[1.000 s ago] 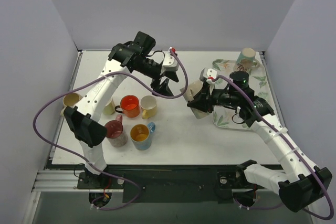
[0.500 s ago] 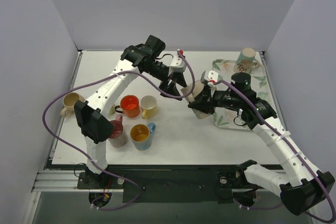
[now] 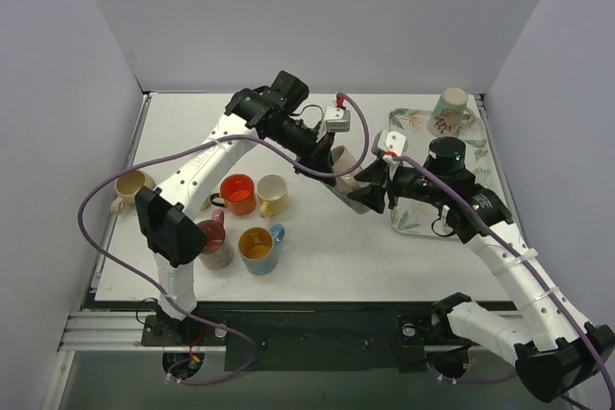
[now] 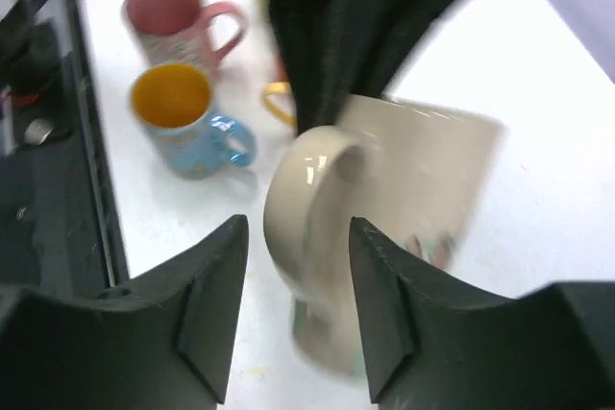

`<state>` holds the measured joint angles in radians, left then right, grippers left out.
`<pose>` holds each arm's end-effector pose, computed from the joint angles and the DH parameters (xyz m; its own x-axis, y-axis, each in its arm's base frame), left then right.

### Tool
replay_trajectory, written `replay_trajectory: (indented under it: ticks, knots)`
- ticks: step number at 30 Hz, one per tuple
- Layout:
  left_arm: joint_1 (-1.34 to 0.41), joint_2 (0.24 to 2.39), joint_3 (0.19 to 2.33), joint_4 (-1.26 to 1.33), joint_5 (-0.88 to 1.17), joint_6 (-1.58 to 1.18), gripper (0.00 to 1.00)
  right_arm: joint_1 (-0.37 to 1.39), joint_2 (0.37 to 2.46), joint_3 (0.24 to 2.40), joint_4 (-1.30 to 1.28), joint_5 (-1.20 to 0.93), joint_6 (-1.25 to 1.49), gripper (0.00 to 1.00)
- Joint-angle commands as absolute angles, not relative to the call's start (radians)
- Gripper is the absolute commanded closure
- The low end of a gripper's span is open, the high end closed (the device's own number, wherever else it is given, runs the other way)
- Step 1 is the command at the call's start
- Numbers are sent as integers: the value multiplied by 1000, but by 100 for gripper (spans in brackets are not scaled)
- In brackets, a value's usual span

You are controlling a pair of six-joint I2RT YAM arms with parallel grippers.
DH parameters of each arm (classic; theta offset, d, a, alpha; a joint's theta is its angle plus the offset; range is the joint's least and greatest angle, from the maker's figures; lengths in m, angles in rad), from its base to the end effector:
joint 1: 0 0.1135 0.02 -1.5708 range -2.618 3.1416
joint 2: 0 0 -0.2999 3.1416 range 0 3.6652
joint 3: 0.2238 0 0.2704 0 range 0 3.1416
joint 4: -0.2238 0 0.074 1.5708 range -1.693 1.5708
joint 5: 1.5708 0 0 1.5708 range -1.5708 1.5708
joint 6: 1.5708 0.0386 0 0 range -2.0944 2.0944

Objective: Turn the mug right side up

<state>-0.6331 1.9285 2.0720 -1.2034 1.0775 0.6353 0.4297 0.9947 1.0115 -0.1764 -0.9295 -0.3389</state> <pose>0.3205 -0.2774 0.4110 -0.1937 0.4907 -0.8495 0.9223 -0.2041 -0.3282 0.1827 0.1177 0.4140 0.1857 -0.1337 -0.9735 -0.9614 0.1801 -0.2081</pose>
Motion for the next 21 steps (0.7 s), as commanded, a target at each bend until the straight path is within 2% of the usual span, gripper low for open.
replay_trajectory:
  ticks: [1,3,6,10,15,18,21]
  knots:
    - [-618,1820,2161,-1184,679,440,100,403,945,994,-9,-590,-227,48]
    - [-588,1783,2210,-1241,565,407,100,403,931,977,-8,-458,-158,40]
    - [-505,1721,2285,-1375,409,405,100,403,914,953,-8,-321,-114,12]
    - [-364,1603,2218,-1460,347,426,100,406,868,898,21,-259,-91,10]
    - [-194,1444,2077,-1486,140,460,100,405,804,861,49,-258,-86,10]
    - [-65,1373,2019,-1561,91,514,100,403,802,874,41,-242,-78,10]
    - [124,1298,1829,-1537,71,564,100,405,802,876,38,-201,-74,10]
